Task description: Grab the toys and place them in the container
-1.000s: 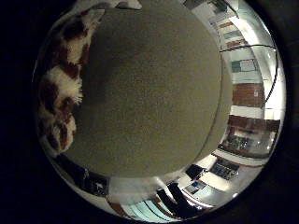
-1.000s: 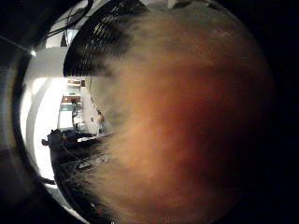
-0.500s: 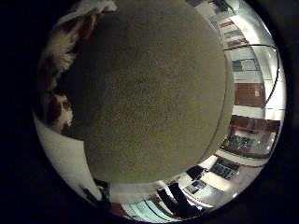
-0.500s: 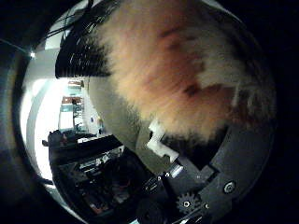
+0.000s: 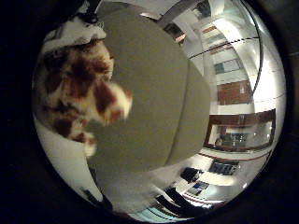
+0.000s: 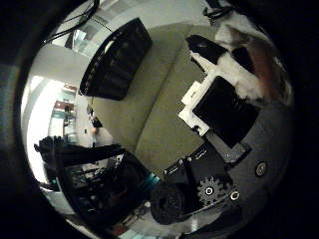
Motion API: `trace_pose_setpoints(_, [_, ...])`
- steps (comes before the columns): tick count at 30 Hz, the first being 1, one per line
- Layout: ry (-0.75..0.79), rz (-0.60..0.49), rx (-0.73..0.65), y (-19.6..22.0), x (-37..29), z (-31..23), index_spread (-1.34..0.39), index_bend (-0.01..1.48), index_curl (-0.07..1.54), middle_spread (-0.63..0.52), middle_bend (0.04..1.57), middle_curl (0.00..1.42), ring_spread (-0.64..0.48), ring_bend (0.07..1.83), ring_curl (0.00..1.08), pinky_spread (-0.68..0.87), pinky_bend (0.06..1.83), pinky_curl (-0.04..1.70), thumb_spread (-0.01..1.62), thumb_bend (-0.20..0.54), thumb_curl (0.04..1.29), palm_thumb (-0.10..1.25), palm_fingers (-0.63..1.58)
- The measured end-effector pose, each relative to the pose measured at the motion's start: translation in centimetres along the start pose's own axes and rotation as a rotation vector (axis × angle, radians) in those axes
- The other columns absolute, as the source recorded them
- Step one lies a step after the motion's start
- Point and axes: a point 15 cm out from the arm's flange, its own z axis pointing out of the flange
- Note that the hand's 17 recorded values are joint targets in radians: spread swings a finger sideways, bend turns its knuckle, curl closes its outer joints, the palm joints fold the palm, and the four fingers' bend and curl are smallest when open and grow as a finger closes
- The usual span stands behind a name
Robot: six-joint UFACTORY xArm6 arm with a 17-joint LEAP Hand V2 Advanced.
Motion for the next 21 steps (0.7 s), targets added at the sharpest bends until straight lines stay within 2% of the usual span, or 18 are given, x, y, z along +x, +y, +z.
trace_pose_setpoints(9, [-0.052, 0.004, 0.017, -2.9, -2.2, -11.4, -0.24, 1.13, 0.86, -0.13, 1.35, 0.76, -0.23, 1.36, 0.75, -0.17, 1.56, 0.58, 0.93, -0.014, 0.65, 1.04, 1.12])
trace_pose_setpoints(13, [-0.069, 0.004, 0.068, -5.5, -3.8, -16.0, -0.24, 1.14, 0.85, -0.13, 1.35, 0.75, -0.23, 1.35, 0.76, -0.17, 1.54, 0.62, 0.93, -0.013, 0.67, 1.05, 1.12])
trace_pose_setpoints(21, [-0.094, -0.006, 0.098, -7.1, -6.0, -17.3, -0.24, 1.14, 0.85, -0.13, 1.37, 0.74, -0.23, 1.34, 0.78, -0.17, 1.51, 0.68, 0.94, -0.027, 0.69, 1.01, 1.12])
